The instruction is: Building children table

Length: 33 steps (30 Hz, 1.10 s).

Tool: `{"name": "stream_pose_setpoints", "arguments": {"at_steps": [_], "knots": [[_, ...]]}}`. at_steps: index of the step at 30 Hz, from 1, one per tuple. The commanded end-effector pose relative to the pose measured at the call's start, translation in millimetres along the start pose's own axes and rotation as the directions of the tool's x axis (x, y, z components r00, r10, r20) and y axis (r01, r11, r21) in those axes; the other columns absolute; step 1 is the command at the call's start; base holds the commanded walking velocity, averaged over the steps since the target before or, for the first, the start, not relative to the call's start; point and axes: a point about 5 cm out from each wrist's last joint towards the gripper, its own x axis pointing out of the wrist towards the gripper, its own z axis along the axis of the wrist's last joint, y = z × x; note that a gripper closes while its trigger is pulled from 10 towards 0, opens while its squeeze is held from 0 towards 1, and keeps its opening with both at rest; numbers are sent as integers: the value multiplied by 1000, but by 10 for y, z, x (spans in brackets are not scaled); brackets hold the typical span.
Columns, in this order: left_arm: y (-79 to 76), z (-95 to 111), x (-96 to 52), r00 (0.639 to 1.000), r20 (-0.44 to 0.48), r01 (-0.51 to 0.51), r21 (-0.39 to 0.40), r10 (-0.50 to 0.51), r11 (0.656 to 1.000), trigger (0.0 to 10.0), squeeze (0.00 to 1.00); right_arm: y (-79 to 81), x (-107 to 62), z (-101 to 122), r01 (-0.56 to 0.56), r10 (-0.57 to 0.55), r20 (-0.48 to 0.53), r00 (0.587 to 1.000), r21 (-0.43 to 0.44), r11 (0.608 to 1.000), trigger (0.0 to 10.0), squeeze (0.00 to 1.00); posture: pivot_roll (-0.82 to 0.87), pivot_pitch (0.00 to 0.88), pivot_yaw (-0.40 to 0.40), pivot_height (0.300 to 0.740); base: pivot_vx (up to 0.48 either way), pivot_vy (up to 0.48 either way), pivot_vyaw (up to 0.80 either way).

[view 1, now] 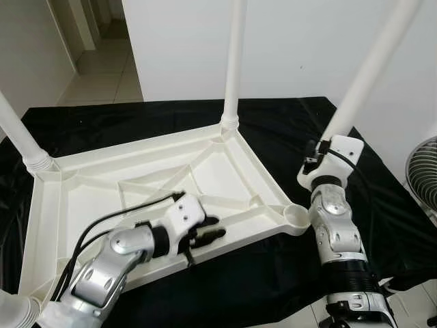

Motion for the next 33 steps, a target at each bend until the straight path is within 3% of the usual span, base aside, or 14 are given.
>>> {"name": "stream_pose_setpoints", "arguments": {"at_steps": [1,8,16,24,33], "knots": [[-5,35,29,1000,25,1,-14,-1,1000,10000,0,24,4,-16,-19,19,4,1000,-6,1000,10000,0,56,41,-5,740,0,0,0],[82,183,175,993,111,-34,-19,36,999,10000,0,64,-47,-100,-66,66,-23,998,-5,998,10000,0,53,29,-15,740,0,0,0],[-1,421,382,974,224,-17,-40,26,999,10000,0,75,-232,-121,-174,174,-5,985,9,985,10000,0,52,6,-29,740,0,0,0],[-39,512,465,964,267,-4,-47,16,999,10000,0,76,-369,-126,-236,236,23,971,11,972,10000,0,33,0,-20,740,0,0,0],[-85,473,547,963,268,8,-51,6,999,10000,0,72,-507,-82,-260,259,44,965,34,965,10000,0,13,0,-13,740,0,0,0]]}}
